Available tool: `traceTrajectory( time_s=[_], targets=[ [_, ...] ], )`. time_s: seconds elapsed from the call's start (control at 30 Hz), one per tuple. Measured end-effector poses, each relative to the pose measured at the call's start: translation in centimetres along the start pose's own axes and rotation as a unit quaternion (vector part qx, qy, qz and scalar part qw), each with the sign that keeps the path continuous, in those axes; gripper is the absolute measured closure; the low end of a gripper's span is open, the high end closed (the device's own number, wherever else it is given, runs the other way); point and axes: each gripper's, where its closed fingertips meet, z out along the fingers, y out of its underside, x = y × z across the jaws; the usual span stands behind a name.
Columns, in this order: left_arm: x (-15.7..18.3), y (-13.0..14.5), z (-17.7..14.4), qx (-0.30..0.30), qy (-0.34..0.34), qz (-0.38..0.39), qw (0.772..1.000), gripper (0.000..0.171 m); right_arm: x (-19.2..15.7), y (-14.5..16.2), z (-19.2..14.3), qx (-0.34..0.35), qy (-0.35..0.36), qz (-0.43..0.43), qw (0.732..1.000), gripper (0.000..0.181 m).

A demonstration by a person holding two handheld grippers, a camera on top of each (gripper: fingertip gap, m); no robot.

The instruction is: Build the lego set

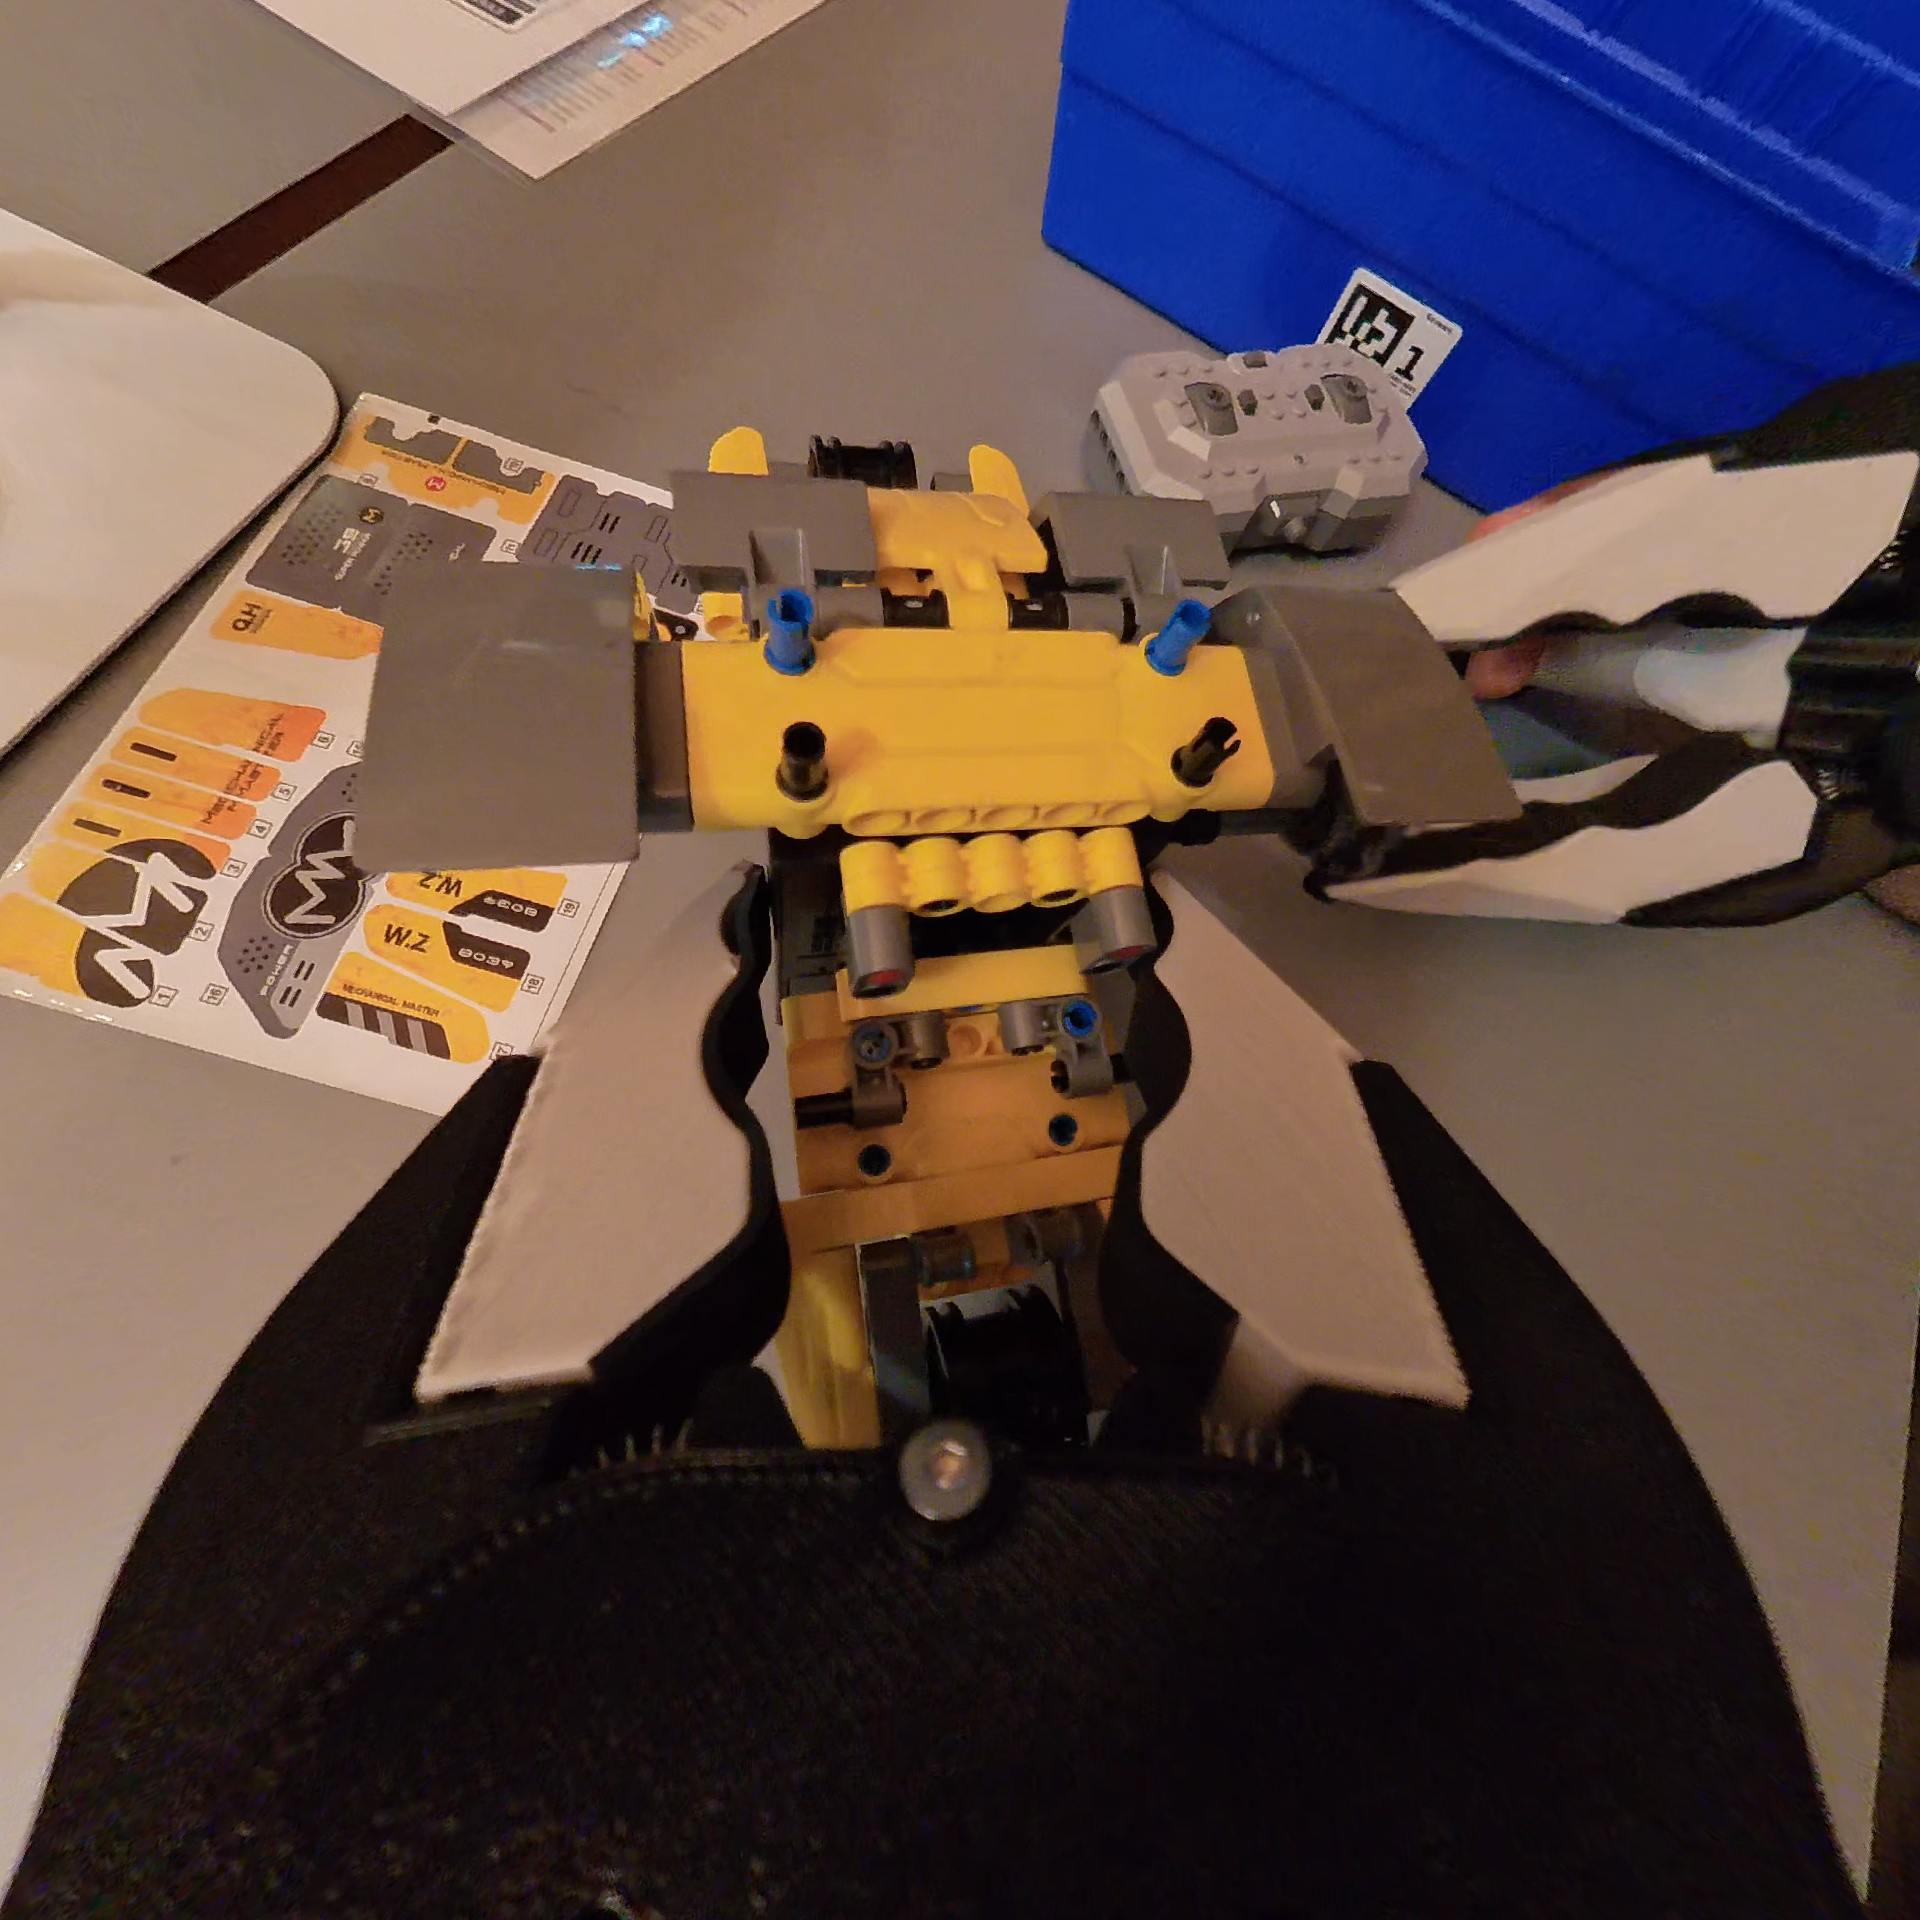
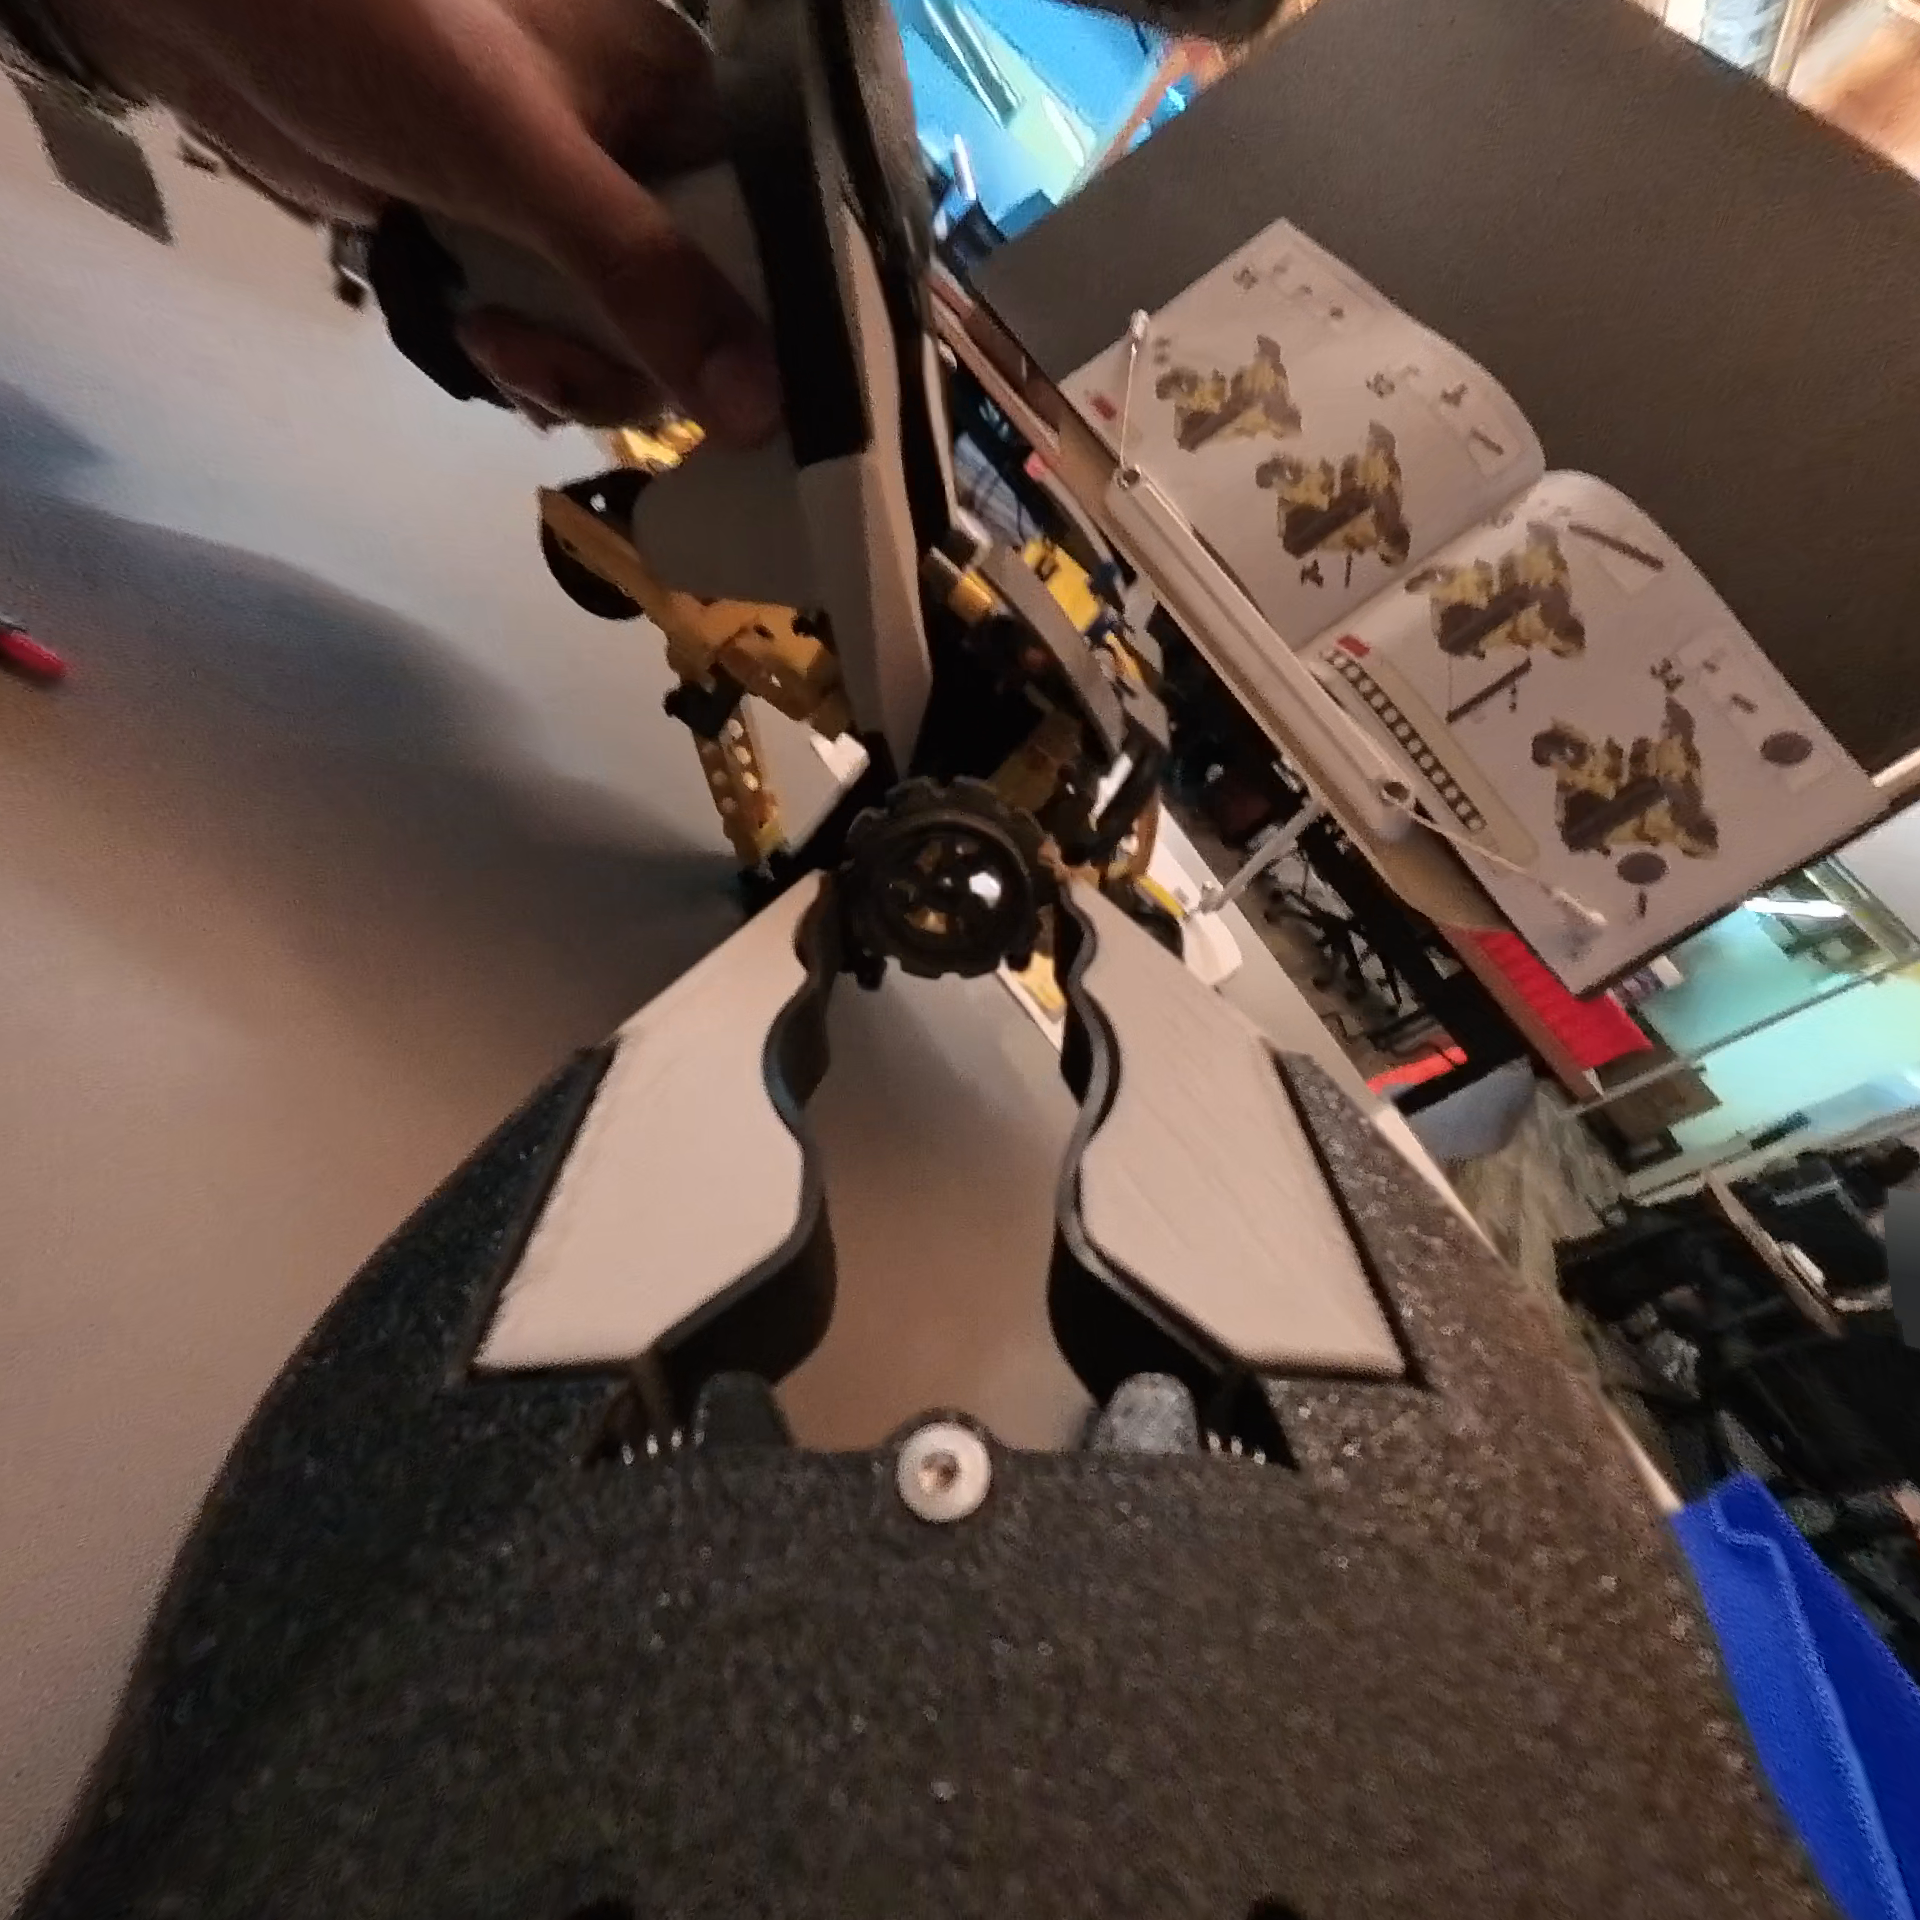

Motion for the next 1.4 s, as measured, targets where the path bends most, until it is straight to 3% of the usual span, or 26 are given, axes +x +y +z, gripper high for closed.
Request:
traceTrajectory(
  time_s=[0.53, 0.83, 1.4],
  targets=[
    [-0.1, -0.1, 0.3, -0.011, 0.011, 0.006, 1.0, 0.107, -0.9, -0.4, 1.4, 0.007, -0.01, -0.072, 0.997, 0.141],
    [-0.2, -0.2, 0.4, -0.01, 0.003, -0.002, 1.0, 0.106, -0.6, -0.1, 1.6, -0.004, -0.022, 0.017, 1.0, 0.141],
    [0.5, 0.1, -0.1, -0.024, -0.027, 0.01, 0.999, 0.109, -0.4, -0.2, 0.3, 0.001, -0.016, 0.04, 0.999, 0.141]
  ],
)
